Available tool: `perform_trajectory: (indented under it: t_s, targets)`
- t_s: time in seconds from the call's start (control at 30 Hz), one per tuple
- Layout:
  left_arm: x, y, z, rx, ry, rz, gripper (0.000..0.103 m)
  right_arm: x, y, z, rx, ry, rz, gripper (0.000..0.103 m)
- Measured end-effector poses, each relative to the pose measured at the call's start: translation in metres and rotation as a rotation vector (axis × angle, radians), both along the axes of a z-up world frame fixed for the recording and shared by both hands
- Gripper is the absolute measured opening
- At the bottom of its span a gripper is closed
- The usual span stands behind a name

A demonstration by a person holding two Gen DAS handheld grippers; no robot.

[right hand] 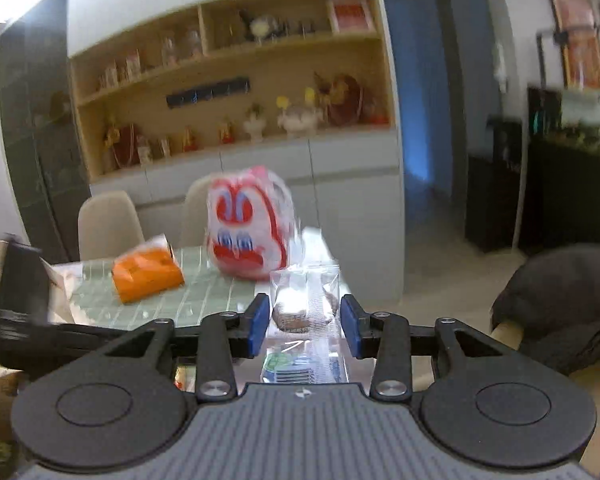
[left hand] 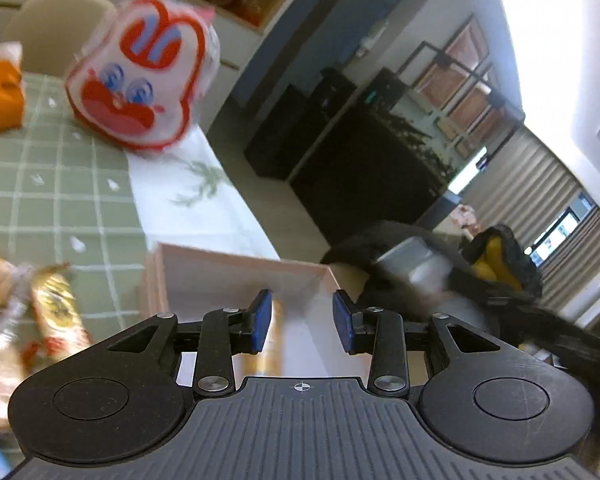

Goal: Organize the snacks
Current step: 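Carry both snacks over the pink box and open both tools to drop them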

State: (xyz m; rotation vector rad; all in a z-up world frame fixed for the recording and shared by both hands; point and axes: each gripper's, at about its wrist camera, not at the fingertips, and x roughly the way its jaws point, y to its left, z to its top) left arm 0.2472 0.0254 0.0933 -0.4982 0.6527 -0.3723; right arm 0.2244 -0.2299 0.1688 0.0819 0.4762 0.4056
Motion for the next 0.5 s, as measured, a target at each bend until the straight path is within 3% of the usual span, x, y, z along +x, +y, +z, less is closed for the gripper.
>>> perform_trajectory:
  t_s: [0.03,0.17,0.33,0.43,0.5]
  targets:
    - [-0.013,0.009,0.002,0.016,-0.016,0.008,0.038,0.006,0.003,-0.008,0.005,0.028,0.006,0.049]
    - [-0.055,0.05,-0.002,0.08,-0.025,0.074,0.038,0.02,0.012,-0.03,-0.017,0.082,-0.025,0.054]
    - [-0.127,0.091,-0.016,0.14,0.026,0.155,0.038,-0.01,0.026,-0.045,-0.062,0.097,-0.013,0.065]
    - [-0.16,0.11,-0.022,0.18,0.048,0.185,0.038,-0.036,0.047,-0.054,-0.11,0.104,0.042,0.066]
    - [-0.176,0.126,-0.029,0.162,0.069,0.205,0.038,-0.056,0.067,-0.061,-0.135,0.109,0.098,0.066]
